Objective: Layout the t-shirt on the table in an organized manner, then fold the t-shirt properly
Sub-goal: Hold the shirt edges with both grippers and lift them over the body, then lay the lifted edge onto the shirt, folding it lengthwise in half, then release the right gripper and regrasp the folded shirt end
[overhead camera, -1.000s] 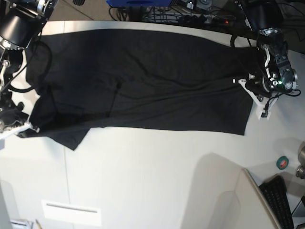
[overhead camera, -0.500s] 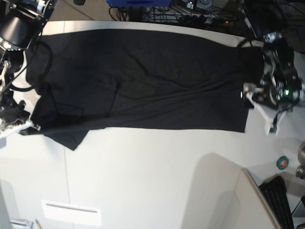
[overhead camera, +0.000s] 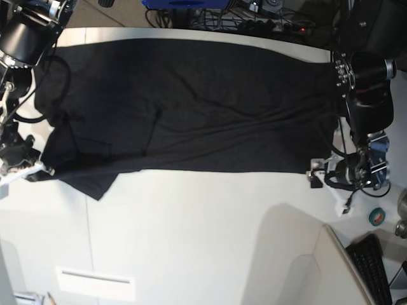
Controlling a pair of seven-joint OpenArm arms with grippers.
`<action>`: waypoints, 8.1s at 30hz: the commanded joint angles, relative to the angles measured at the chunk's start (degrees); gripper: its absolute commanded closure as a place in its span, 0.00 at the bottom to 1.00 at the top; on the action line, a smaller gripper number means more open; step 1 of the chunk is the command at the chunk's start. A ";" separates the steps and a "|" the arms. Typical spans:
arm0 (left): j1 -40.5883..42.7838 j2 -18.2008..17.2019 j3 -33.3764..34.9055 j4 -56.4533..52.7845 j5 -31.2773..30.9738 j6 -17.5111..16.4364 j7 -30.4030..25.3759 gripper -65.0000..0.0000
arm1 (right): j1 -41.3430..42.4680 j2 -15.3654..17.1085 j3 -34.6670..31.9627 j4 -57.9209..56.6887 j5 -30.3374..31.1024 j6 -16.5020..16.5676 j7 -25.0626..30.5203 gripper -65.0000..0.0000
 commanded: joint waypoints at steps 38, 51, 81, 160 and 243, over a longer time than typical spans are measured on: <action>-2.50 -1.89 0.50 -15.37 -0.01 4.98 -14.78 0.31 | 1.77 0.95 0.10 1.01 0.73 0.15 1.35 1.00; -3.03 -1.36 0.32 -14.14 -0.71 4.80 -15.40 1.00 | 1.77 0.95 0.10 0.84 0.73 0.15 1.44 1.00; -10.50 4.70 -0.12 13.64 -0.89 4.98 -0.63 1.00 | 14.96 11.14 -10.97 -21.49 0.73 0.15 15.86 1.00; 34.69 1.36 -8.20 56.98 -0.27 4.80 16.16 1.00 | -24.69 4.90 -4.38 11.47 0.73 -0.03 -0.23 1.00; 41.81 4.35 -30.09 58.21 -0.80 4.80 15.73 1.00 | 4.76 9.12 -15.10 -23.34 0.65 -0.03 7.94 0.70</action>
